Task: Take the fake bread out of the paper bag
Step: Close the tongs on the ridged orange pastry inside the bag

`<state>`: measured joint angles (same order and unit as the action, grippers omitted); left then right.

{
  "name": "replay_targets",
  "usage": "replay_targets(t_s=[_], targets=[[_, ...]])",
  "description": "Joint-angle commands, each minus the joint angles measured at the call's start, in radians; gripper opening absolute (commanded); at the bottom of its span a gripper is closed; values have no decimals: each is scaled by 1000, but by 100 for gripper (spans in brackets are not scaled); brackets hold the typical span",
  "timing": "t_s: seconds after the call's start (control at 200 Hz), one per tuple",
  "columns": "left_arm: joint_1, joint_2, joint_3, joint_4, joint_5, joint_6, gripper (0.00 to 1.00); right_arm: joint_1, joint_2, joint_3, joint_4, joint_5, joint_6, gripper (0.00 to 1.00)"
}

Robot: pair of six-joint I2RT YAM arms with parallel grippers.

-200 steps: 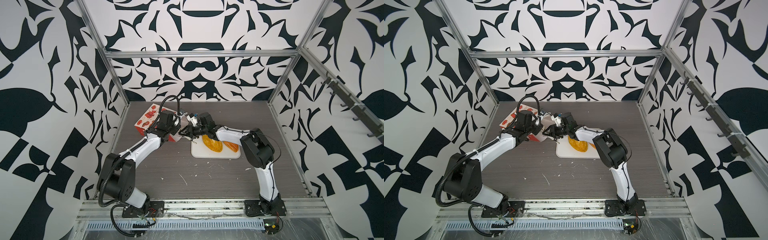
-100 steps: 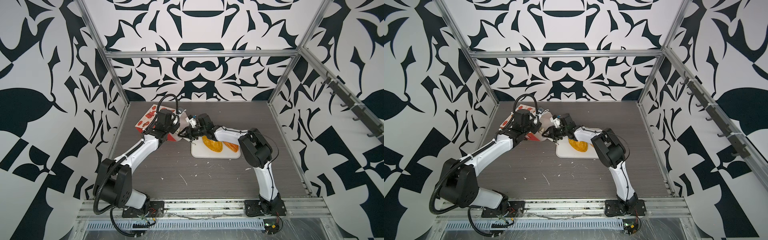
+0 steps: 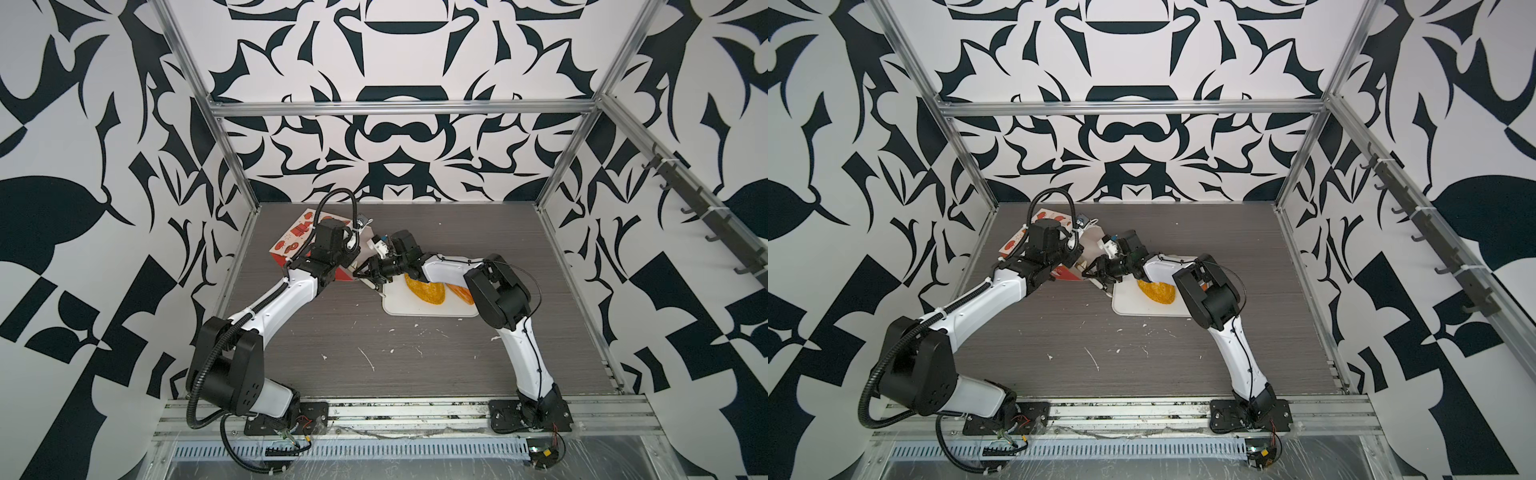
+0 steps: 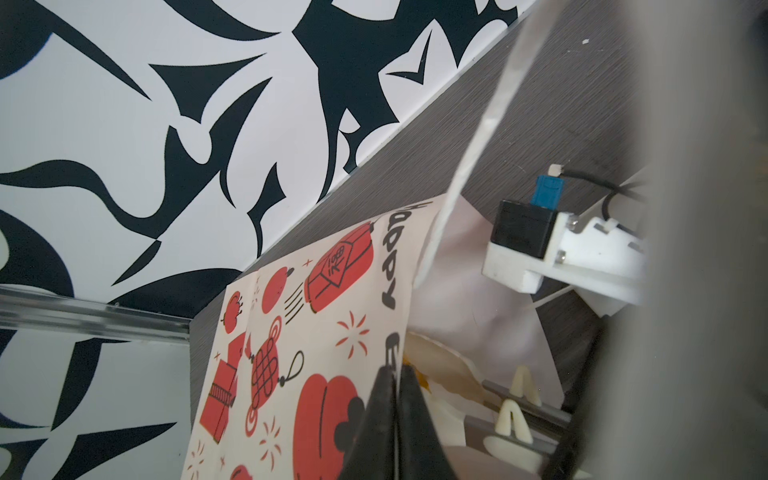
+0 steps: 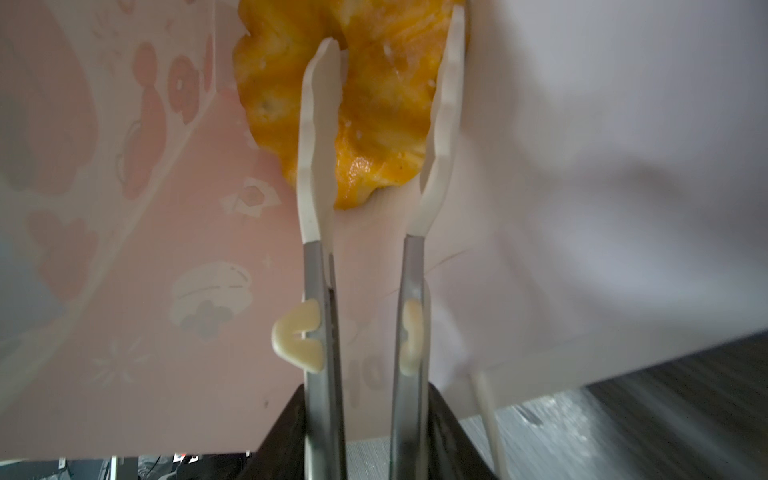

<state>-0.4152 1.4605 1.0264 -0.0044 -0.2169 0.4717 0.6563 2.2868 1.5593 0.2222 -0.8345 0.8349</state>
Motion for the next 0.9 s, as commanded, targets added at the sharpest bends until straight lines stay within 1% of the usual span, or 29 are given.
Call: replay_targets(t_s=[0.0, 0.02, 0.21, 0.275, 0.36, 0.695, 0.895], targets=[[-8, -26, -8, 20, 2, 1, 7, 3, -22, 62, 70, -32, 2, 34], [-7, -29, -9, 20, 1, -1, 7, 3, -20, 62, 74, -33, 6, 30], [-8, -36, -16, 18, -12, 3, 7, 3, -40, 36, 120, -24, 21, 10], [-8, -37, -20, 17, -12, 3, 7, 0, -57, 20, 122, -16, 15, 5], [-8, -37, -21, 17, -18, 3, 7, -7, -80, -2, 121, -8, 8, 1], [-7, -29, -24, 24, -36, 9, 7, -53, -194, -134, 114, 18, -18, 0], [-7, -21, -21, 32, -47, 9, 7, -67, -242, -195, 109, 14, -21, 0]])
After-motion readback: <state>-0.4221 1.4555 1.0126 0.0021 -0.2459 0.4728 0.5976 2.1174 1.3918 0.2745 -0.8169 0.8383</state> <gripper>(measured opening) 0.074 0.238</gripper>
